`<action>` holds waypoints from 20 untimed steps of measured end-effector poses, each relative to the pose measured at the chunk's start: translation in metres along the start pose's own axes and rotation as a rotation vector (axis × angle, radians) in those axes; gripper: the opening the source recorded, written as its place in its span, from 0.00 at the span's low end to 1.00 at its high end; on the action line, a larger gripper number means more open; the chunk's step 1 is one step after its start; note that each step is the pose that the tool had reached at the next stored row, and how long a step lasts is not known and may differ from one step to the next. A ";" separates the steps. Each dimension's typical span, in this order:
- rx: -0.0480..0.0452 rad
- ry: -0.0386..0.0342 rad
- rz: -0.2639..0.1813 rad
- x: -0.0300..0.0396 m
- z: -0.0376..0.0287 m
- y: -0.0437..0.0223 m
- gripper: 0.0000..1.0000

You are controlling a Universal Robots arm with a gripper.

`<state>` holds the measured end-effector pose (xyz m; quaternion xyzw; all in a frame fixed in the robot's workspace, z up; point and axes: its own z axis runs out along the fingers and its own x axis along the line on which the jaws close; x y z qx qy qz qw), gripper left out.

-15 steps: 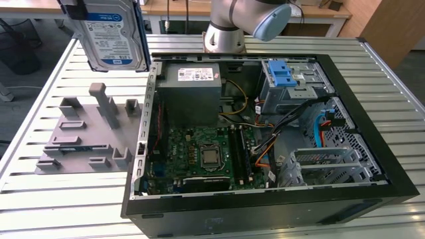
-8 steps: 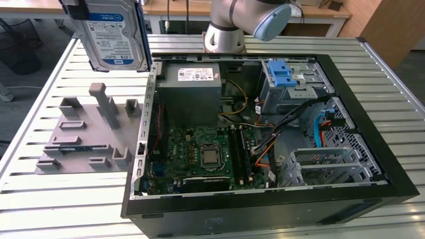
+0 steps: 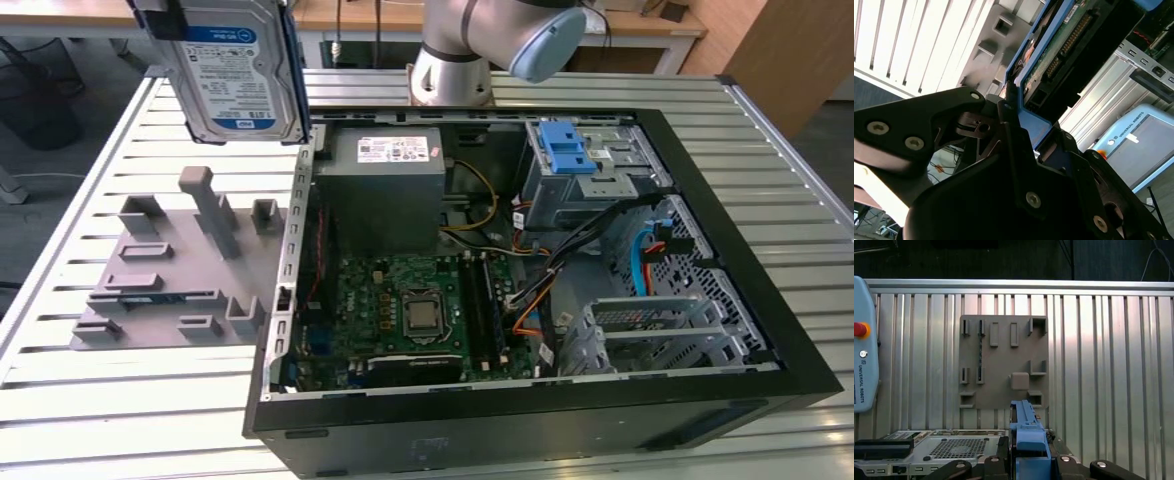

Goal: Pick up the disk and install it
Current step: 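Pick up the disk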

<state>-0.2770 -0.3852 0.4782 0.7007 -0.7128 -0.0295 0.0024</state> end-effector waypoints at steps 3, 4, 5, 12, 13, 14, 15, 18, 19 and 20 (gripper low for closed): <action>0.0000 0.0000 0.000 -0.0001 -0.0002 -0.0068 0.37; 0.0000 0.0000 0.000 -0.0001 -0.0003 -0.0086 0.37; 0.0000 0.0000 0.000 -0.0001 -0.0003 -0.0097 0.37; 0.0008 0.0000 0.000 0.0100 -0.0002 -0.0104 0.37; 0.0013 0.0000 0.000 0.0125 -0.0002 -0.0104 0.37; 0.0027 -0.0001 0.000 0.0145 -0.0002 -0.0104 0.37; 0.0044 -0.0001 -0.001 0.0162 -0.0002 -0.0104 0.37; 0.0085 -0.0002 -0.002 0.0189 -0.0003 -0.0105 0.37; 0.0085 -0.0001 -0.003 0.0194 -0.0003 -0.0113 0.37; 0.0085 -0.0001 -0.003 0.0198 -0.0004 -0.0130 0.37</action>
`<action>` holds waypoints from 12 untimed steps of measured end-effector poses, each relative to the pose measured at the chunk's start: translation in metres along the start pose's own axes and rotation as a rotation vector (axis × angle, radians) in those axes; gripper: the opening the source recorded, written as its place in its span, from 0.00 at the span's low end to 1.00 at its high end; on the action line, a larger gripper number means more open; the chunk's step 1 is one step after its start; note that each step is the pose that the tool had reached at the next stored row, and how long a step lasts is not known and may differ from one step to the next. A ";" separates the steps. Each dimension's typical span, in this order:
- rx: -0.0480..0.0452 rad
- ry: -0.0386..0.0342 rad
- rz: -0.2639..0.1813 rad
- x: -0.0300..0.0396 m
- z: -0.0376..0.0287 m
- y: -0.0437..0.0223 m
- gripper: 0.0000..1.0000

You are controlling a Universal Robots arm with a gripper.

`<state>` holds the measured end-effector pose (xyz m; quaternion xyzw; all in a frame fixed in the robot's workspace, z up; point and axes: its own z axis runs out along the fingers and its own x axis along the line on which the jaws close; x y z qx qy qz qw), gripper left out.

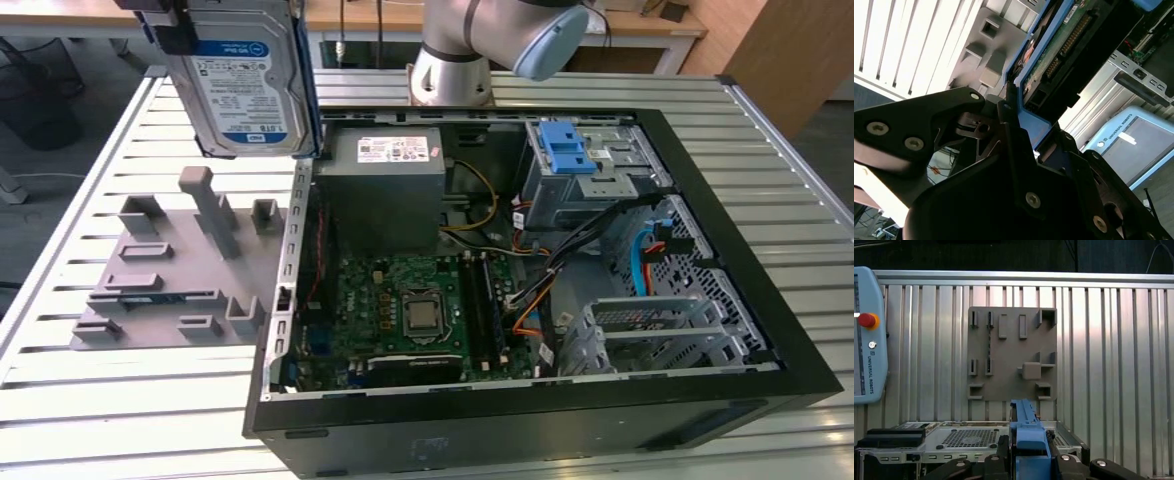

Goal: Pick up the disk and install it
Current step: 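Pick up the disk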

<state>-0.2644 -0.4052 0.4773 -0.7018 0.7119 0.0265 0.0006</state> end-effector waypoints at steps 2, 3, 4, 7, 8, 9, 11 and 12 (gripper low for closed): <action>-0.0001 0.0000 -0.001 0.0005 0.0000 -0.0049 0.37; 0.0000 0.0000 -0.001 0.0006 0.0001 -0.0084 0.37; -0.0001 0.0001 -0.001 0.0006 0.0001 -0.0123 0.37; -0.0001 0.0000 -0.001 0.0006 -0.0001 -0.0255 0.37; -0.0001 0.0000 -0.001 0.0007 -0.0001 -0.0295 0.37; -0.0001 0.0001 -0.001 0.0007 -0.0002 -0.0326 0.37; -0.0001 0.0001 -0.001 0.0010 -0.0001 -0.0371 0.37; -0.0001 0.0000 -0.001 0.0016 0.0000 -0.0383 0.37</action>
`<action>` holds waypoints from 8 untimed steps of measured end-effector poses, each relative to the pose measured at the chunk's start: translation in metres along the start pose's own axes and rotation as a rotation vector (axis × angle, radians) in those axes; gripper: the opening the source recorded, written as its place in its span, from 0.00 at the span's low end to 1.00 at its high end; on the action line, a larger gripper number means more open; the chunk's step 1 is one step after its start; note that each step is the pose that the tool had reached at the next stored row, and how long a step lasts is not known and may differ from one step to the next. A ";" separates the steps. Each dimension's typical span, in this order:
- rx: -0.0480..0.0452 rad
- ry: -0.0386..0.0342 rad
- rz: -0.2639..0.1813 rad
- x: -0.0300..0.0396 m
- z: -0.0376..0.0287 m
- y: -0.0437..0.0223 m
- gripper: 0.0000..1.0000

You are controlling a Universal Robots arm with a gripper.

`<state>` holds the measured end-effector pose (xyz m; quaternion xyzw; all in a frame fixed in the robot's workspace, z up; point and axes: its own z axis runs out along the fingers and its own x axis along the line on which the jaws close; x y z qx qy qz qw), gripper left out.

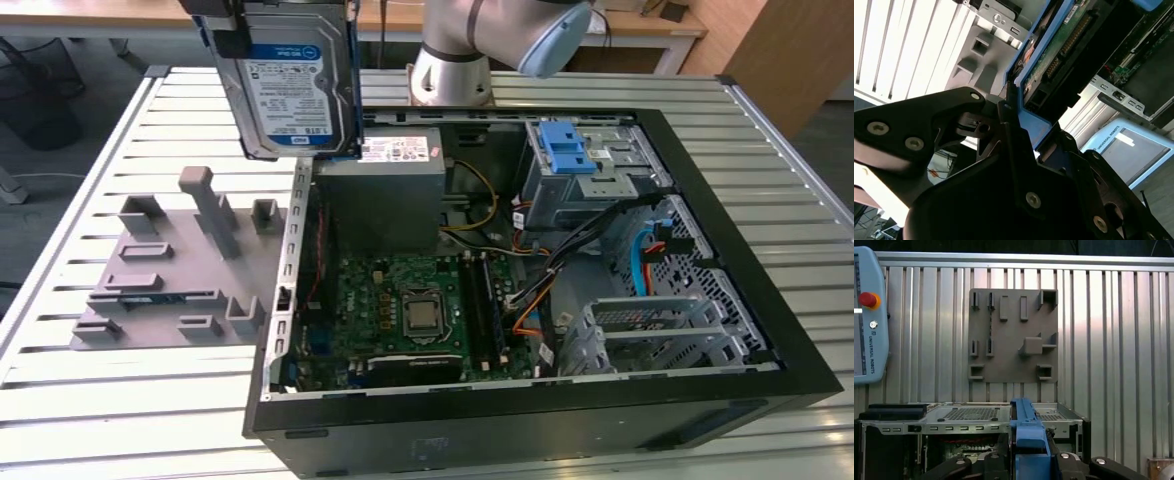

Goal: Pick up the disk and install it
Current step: 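Pick up the disk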

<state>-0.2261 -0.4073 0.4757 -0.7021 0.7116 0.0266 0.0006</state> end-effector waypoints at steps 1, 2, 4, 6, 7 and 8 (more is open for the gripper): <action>0.0000 0.0000 0.000 0.0010 0.0002 -0.0007 0.37; 0.0000 0.0001 0.000 0.0023 0.0004 -0.0011 0.37; -0.0001 0.0001 0.000 0.0060 0.0011 -0.0016 0.37; -0.0001 0.0001 0.000 0.0115 0.0019 -0.0021 0.37; -0.0001 0.0001 0.000 0.0148 0.0022 -0.0024 0.37; 0.0000 0.0000 0.000 0.0179 0.0025 -0.0027 0.37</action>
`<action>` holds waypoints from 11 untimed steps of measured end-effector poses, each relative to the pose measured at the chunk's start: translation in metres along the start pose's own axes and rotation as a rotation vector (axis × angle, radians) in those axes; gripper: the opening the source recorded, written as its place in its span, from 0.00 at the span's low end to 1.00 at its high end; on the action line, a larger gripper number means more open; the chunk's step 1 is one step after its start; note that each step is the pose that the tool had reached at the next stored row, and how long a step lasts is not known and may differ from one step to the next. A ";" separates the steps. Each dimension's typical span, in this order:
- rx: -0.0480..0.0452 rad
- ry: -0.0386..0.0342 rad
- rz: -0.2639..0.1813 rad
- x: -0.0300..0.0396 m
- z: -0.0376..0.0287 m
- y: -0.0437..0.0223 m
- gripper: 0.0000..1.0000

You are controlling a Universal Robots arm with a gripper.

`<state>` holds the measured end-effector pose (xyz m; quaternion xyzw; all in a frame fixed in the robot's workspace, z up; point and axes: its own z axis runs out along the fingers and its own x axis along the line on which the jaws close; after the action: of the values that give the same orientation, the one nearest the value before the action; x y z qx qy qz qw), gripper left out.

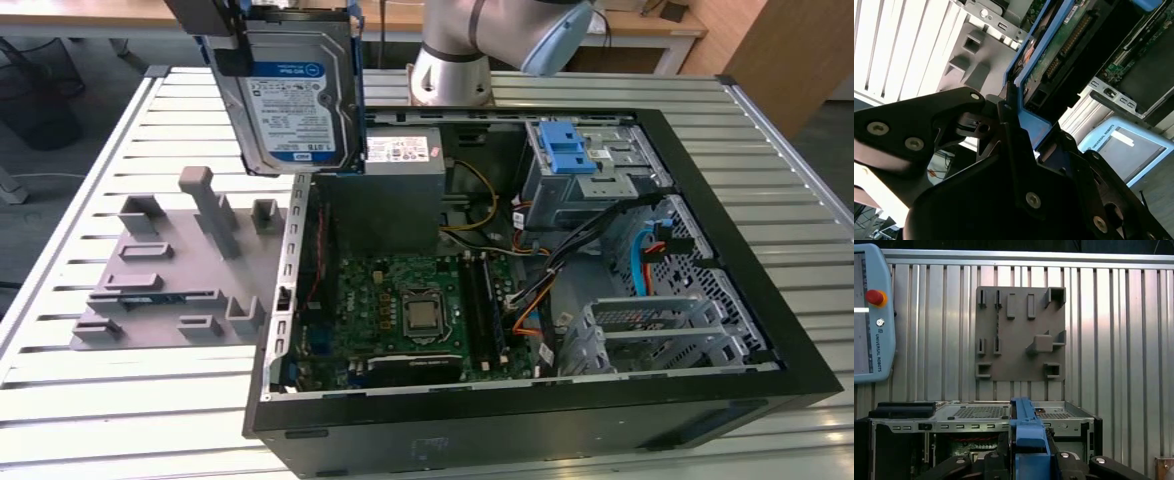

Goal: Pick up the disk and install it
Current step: 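Pick up the disk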

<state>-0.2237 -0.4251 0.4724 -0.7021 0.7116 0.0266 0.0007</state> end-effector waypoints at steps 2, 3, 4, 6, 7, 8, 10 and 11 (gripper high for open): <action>0.0000 0.0000 0.000 0.0051 0.0003 -0.0009 0.37; 0.0000 0.0000 0.000 0.0065 0.0003 -0.0015 0.37; -0.0001 0.0000 0.000 0.0073 0.0003 -0.0023 0.37; 0.0000 0.0001 0.000 0.0080 0.0004 -0.0038 0.37; 0.0000 0.0001 0.000 0.0083 0.0004 -0.0045 0.37; -0.0002 0.0002 0.000 0.0085 0.0003 -0.0062 0.37; -0.0001 0.0001 0.000 0.0086 0.0003 -0.0097 0.37; -0.0001 0.0001 0.000 0.0086 0.0003 -0.0115 0.37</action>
<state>-0.2124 -0.4339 0.4714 -0.7021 0.7116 0.0265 0.0006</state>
